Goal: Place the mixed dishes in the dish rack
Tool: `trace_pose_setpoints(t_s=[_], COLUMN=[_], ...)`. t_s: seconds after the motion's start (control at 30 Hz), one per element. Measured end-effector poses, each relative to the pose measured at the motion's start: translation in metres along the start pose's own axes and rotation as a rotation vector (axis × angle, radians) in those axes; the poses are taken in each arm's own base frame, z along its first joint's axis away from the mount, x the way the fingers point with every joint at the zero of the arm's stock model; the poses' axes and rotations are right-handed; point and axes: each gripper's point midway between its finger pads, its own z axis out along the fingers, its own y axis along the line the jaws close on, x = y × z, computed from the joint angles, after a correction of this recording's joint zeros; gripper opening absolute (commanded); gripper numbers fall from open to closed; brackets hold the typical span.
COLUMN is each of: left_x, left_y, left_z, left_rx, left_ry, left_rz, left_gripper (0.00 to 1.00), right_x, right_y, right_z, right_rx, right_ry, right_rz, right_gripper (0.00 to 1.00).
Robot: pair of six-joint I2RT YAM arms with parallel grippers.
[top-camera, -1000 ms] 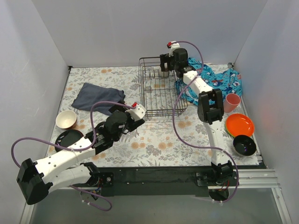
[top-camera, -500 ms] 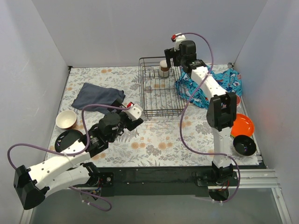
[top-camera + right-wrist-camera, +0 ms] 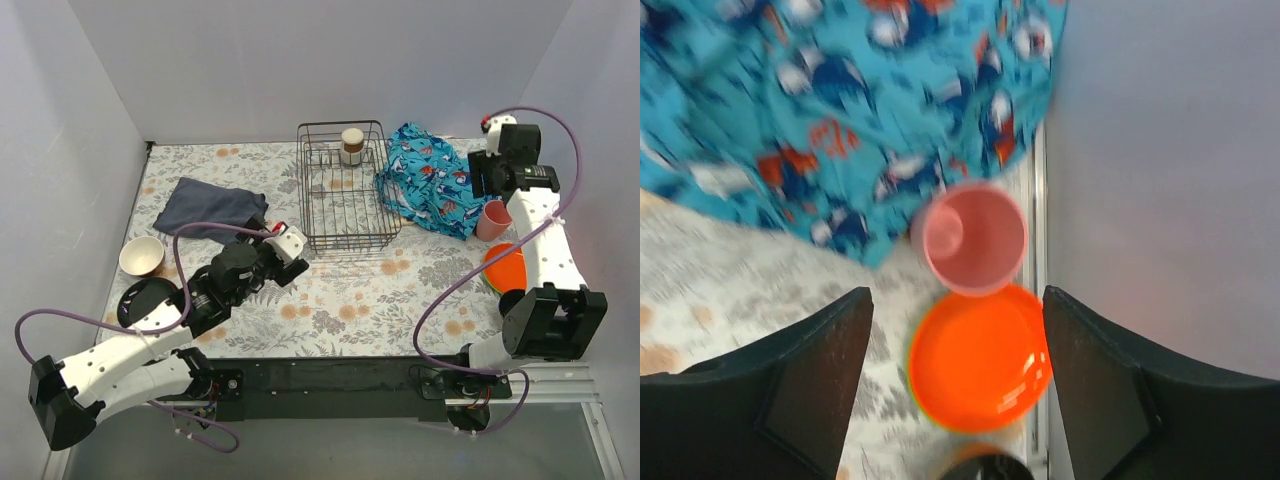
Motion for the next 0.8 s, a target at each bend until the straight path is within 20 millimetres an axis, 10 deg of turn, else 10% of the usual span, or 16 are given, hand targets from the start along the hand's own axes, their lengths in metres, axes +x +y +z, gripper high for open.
trace_pose_setpoints(t_s=[0.2,0.8], left_x=[-0.001,-0.001], left_y=[-0.015,-0.017], left_z=[0.017,0.037], left_rx=[0.058,0.07], left_ry=[0.048,0.083], left_rz=[-0.025,-0.028], left_gripper=[0.98,0.98], right_x=[0.089,0.116], right_y=[-0.004,0.008], right_z=[0.008,0.072], right_rx=[-0.039,-0.169], right_ry=[0.248,0.408], right_rz=[-0.007,-0.033], right_gripper=[0.76,0.63])
